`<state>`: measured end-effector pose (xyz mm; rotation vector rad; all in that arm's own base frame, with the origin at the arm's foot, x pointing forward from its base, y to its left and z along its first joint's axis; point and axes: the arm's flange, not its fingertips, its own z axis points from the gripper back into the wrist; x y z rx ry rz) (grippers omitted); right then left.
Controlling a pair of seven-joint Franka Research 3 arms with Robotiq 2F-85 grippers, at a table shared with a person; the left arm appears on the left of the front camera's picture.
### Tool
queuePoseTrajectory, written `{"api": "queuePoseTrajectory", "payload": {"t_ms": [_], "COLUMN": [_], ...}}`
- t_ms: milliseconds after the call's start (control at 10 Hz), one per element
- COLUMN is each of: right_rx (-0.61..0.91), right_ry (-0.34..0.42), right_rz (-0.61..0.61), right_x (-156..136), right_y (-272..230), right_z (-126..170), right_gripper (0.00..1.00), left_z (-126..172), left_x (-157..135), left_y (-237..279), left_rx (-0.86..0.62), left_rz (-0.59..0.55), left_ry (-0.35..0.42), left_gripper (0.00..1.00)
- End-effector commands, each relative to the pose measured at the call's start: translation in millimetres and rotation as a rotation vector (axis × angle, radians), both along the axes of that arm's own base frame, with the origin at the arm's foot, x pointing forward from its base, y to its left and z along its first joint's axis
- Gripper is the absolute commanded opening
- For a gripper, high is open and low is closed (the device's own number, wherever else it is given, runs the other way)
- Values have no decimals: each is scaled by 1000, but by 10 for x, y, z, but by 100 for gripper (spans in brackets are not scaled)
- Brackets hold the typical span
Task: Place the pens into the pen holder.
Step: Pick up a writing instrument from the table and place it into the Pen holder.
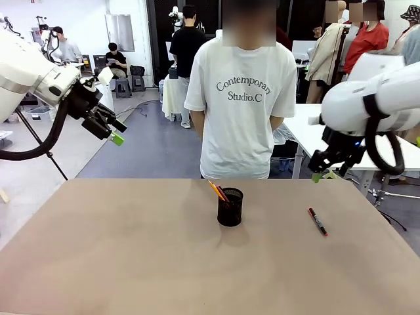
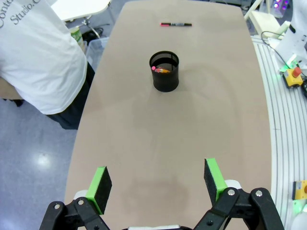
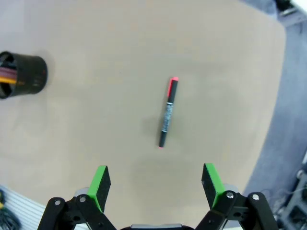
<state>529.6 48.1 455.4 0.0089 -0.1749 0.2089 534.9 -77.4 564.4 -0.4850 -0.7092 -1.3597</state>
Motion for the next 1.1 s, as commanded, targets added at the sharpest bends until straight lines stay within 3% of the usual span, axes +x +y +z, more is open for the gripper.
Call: {"api": "queuePoseTrajectory", "payload": {"t_ms": [0,300,600,1000], "right_rx": [-39,-121,-104,-123], "right_ry": [89,121,190,185], "right_rz": [-102,-153,-203,-246], "right_x": [270,449,602,736], "right_y": [204,212,100,-22], "right_z": [-224,-664,-910,-1241], "right_gripper": [100,100,100,100], "left_z": [41,41,41,41], "left_x": [-5,-5,-5,-5], "left_y": [-4,-4,-4,-4], "left_rx": [6,6,6,6], "left_rz": [4,4,4,4], "left_ry": [15,15,15,15], "left_gripper": [100,100,100,100]}}
